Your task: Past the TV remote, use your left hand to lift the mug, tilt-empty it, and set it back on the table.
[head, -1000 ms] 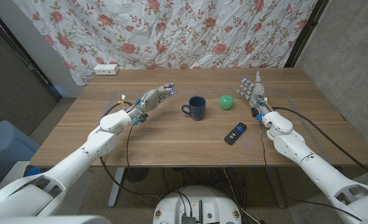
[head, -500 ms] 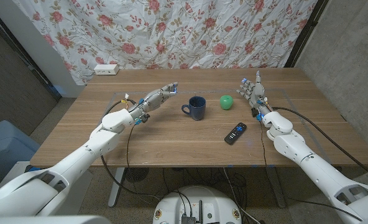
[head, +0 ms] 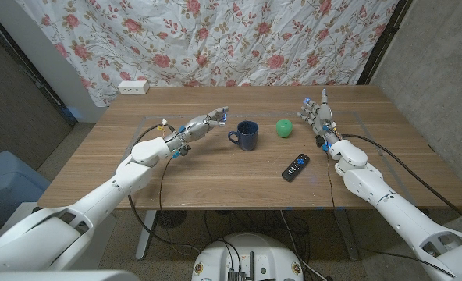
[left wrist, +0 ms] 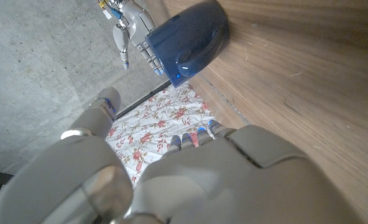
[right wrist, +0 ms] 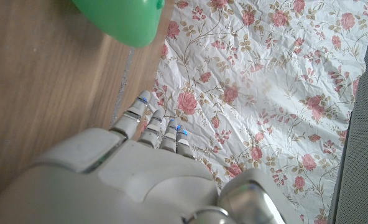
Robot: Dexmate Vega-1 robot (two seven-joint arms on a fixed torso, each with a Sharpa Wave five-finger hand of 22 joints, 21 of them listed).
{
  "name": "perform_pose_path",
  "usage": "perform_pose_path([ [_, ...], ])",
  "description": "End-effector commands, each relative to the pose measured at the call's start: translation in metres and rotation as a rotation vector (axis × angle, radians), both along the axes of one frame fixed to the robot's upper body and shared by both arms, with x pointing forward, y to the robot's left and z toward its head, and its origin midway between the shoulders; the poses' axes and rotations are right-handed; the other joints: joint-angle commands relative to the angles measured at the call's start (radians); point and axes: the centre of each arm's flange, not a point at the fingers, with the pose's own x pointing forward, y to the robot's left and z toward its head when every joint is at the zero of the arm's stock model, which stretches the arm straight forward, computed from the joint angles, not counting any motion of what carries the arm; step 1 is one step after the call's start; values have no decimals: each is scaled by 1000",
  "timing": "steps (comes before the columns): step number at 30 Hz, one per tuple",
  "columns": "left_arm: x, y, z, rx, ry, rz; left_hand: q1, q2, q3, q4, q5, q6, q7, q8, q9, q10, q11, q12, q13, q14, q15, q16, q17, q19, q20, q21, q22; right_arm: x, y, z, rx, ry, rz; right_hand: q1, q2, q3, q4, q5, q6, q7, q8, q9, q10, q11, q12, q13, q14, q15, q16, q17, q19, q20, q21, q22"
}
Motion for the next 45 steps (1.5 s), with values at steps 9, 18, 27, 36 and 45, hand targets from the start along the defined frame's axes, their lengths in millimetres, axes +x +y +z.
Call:
perform_pose_path([
  [9,9,-18,-9,75,-17,9,27,-20,2,2,-4,-128,35,4,3,-134,44,3,3,-168,33,4,2,-164,24,6,6,0,0,0,0,0,0,-9,50,0,7,6,6,-2,5,5,2,-3,6,4,8,-5,5,4,5,-3,5,2],
  [18,14,-27,-11,83,-20,4,35,-33,-1,3,-3,-121,57,16,3,-123,71,14,3,-158,52,12,2,-168,38,11,6,0,0,0,0,0,0,-9,50,0,7,6,7,-2,5,5,3,-4,6,4,8,-6,5,4,5,-3,5,1],
  [27,25,-28,-11,97,-11,-1,45,-46,-5,3,-2,-89,56,30,2,-88,55,26,3,-122,44,21,2,-142,36,20,6,0,0,0,0,0,0,-9,50,0,7,6,7,-1,5,5,2,-3,5,4,7,-5,5,4,5,-3,5,2],
  [36,30,-35,-13,123,-13,-9,54,-54,-7,3,0,-65,58,39,2,-62,55,32,3,-98,35,24,2,-120,30,25,6,0,0,0,0,0,0,-9,50,0,7,6,8,-1,6,5,2,-2,5,4,7,-5,5,4,6,-3,5,2],
  [45,32,-41,-20,154,-14,-21,59,-58,-8,3,0,-70,62,36,2,-63,61,29,3,-97,40,21,1,-118,30,23,6,0,0,0,0,0,0,-9,50,0,7,6,7,-1,5,5,3,-3,6,4,7,-6,5,4,5,-2,5,2],
])
